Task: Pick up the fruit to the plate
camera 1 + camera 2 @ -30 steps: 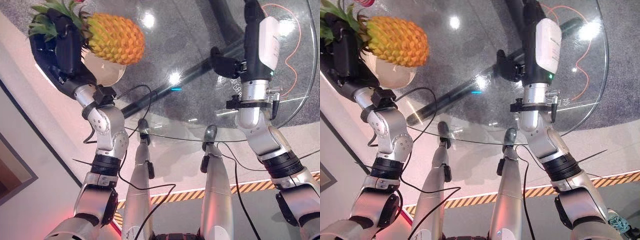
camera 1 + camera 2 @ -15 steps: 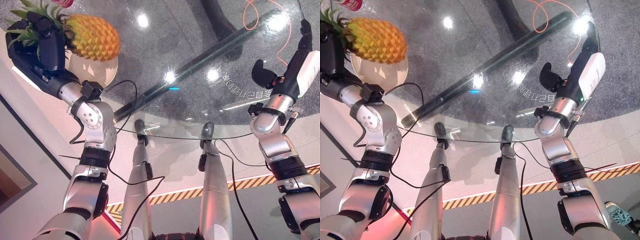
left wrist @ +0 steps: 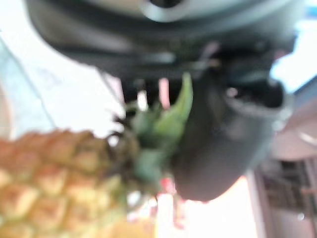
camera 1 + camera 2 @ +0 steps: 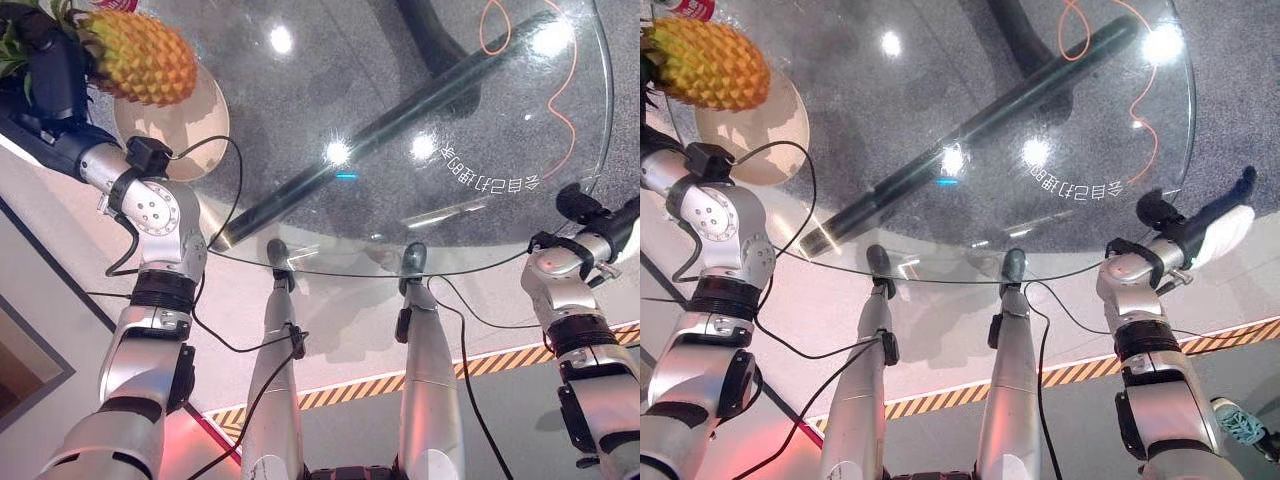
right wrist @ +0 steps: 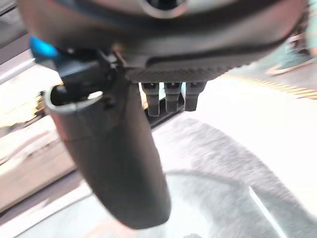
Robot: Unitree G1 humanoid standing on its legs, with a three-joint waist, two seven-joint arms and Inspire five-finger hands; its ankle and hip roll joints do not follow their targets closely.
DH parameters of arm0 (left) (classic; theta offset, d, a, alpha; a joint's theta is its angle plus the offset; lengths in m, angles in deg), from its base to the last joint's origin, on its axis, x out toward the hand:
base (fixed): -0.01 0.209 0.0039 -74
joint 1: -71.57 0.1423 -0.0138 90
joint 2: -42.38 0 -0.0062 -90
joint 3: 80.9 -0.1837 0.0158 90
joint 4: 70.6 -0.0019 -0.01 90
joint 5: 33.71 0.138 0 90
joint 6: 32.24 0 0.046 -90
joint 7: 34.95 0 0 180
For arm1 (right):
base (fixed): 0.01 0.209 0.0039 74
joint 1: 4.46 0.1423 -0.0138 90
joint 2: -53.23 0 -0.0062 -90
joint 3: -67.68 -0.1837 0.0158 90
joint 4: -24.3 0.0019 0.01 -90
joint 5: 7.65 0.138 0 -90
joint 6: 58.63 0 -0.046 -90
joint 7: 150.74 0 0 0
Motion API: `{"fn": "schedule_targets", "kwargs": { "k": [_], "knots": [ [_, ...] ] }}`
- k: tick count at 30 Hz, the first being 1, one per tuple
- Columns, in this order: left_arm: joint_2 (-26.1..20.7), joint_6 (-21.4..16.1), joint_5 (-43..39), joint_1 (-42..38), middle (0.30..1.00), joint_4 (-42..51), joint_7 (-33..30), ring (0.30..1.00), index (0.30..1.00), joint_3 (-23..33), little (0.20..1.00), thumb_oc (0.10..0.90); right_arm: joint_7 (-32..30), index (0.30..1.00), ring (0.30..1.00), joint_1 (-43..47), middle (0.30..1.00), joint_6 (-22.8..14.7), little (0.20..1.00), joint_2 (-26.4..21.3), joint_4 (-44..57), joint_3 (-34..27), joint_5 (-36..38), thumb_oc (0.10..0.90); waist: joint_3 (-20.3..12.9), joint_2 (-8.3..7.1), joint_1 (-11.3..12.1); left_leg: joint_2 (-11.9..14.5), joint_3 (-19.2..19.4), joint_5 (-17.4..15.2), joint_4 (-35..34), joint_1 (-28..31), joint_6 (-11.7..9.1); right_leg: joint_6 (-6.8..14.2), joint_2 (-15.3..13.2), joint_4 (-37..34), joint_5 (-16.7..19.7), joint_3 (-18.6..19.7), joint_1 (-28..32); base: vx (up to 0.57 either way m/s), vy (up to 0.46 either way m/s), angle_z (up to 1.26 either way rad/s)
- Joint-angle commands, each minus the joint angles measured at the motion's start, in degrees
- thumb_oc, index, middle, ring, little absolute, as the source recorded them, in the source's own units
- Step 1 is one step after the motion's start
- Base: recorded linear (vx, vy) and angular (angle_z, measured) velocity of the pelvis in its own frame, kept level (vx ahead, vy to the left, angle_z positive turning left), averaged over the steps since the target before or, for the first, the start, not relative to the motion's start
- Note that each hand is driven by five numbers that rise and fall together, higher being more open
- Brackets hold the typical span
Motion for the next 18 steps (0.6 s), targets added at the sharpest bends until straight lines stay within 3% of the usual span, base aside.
{"fn": "schedule_targets", "kwargs": {
  "k": [1, 7, 18],
  "knots": [
    [-7.66, -8.96, 7.89, -9.69, 0.300, 0.29, -4.30, 0.300, 0.300, 0.34, 0.200, 0.100, -3.07, 0.900, 0.900, 1.44, 0.900, -3.42, 0.900, -4.12, -5.59, -2.68, 3.81, 0.800, -1.47, -3.41, 1.34, 1.89, -2.28, -9.04, 7.25, 1.26, -2.95, -1.27, 1.62, -10.52, 7.14, -3.45, 6.00, 0.00, 0.000, 0.00],
    [-8.27, -7.59, 8.65, -10.79, 0.300, -1.60, -6.29, 0.300, 0.300, -1.06, 0.200, 0.100, 3.01, 0.900, 0.900, 0.28, 0.900, -1.76, 0.900, -3.86, -15.52, -2.91, 8.50, 0.800, -1.47, -3.39, 1.69, 1.85, -2.75, -9.32, 8.20, 0.77, -2.72, -1.51, 1.68, -9.95, 6.78, -3.55, 5.89, 0.00, -0.005, 0.00],
    [-7.83, -4.80, 8.36, -10.69, 0.300, -3.62, -5.26, 0.300, 0.300, -2.22, 0.200, 0.100, 15.68, 0.900, 0.900, -3.31, 0.900, 2.26, 0.900, 0.11, -22.94, -1.61, 13.26, 0.800, -1.47, -3.69, 2.15, 1.53, -3.57, -10.12, 10.40, -0.05, -2.33, -1.86, 1.81, -8.74, 6.18, -3.76, 5.53, 0.00, -0.014, 0.00]
  ]
}}
